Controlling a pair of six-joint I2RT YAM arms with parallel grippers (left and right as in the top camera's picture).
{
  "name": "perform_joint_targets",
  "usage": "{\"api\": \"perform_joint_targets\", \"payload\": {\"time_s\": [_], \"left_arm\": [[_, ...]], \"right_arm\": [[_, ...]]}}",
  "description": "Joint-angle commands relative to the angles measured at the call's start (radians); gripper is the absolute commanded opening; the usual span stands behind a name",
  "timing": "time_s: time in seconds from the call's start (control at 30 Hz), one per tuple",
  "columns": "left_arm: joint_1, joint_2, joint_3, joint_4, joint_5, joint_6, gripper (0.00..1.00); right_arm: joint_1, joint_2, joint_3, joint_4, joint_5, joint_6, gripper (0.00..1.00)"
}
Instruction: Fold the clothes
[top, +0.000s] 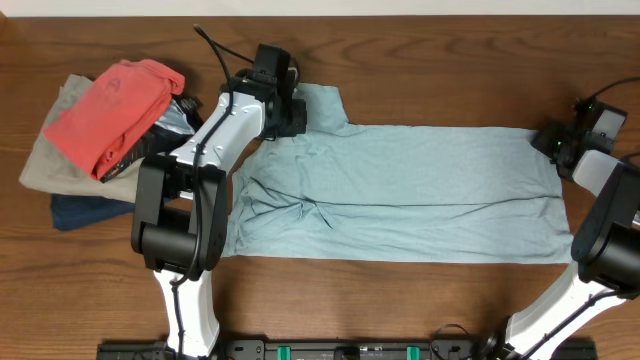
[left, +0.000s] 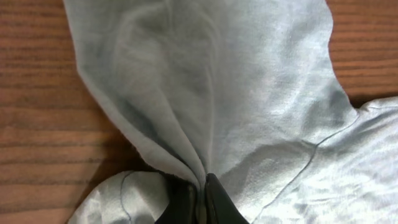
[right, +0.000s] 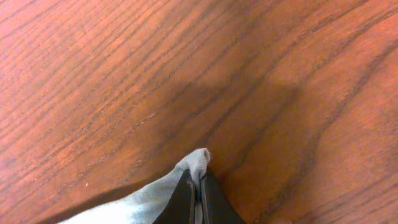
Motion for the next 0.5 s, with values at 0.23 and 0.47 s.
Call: {"api": "perform_joint_targets", "payload": {"time_s": [0.23,0.47], "left_arm": [[0.047,-0.133,0.001,-0.053,-0.005,-0.010,0.06],[0.049,-0.227,0.001,-0.307,-0.005,-0.009,0.06]], "right_arm": [[0.004,-0.243,-0.004,-0.249,-0.003,0.006,0.01],[-0.003,-0.453,-0.004,-0.584,0.105,0.002,0.01]]}}
